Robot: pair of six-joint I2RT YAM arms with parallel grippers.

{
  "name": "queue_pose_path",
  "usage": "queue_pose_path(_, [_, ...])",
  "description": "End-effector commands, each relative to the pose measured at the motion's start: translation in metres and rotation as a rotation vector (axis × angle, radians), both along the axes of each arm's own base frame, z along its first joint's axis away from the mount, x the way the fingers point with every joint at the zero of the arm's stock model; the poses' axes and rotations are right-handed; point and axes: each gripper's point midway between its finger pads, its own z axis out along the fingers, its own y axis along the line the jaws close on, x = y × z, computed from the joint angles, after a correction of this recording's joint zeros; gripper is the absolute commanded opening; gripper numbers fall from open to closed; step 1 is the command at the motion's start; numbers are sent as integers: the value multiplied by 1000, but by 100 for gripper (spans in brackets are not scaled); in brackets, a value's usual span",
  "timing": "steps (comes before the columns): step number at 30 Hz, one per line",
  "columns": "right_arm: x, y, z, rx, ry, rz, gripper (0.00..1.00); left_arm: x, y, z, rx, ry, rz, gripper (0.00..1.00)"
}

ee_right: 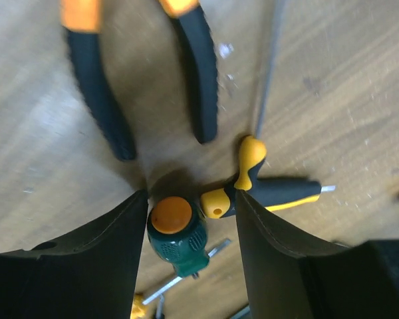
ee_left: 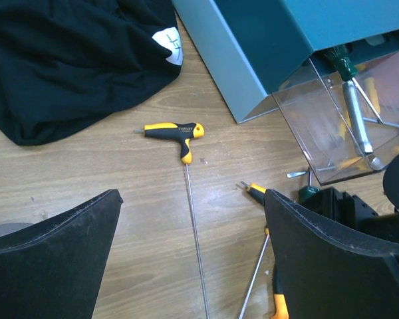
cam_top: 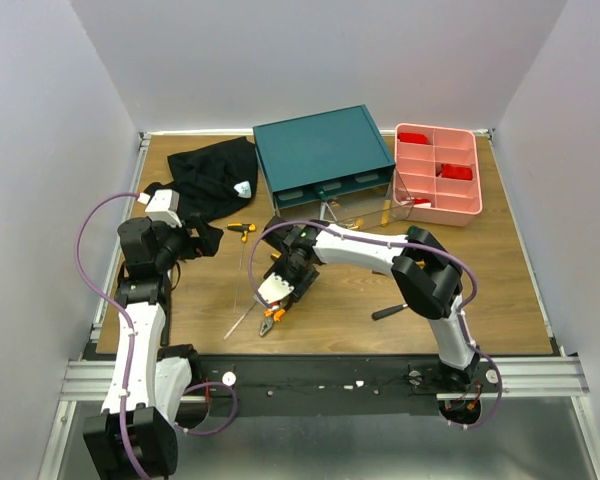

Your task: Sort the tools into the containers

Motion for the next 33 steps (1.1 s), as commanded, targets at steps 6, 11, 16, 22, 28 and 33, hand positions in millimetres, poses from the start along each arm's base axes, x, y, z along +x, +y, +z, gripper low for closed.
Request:
queue_pose_path(6, [16,-26,-7,-119,-111,-41,65,-4,-2,-3,-26,-11,5,99])
queue_pose_path(11, [20,-37,1,-148,-153,-67,66,-1,-3,-3,-40,-15,-2,99])
queue_pose_path(16, [26,-46,-4,-181,-192,-92,65,1,-4,-2,-47,-21,-4,99])
queue_pose_path(22, [35,-50,-19,-200,-244,-104,41,1,-4,-4,-49,-15,-5,99])
queue_pose_path(28, [3,-35,25,-79,-95,-76,31,1,-6,-2,-58,-14,-13,99])
queue_pose_path(33, [-41,-10,126,96,155,-74,28,5,-7,3,-70,-12,-19,99])
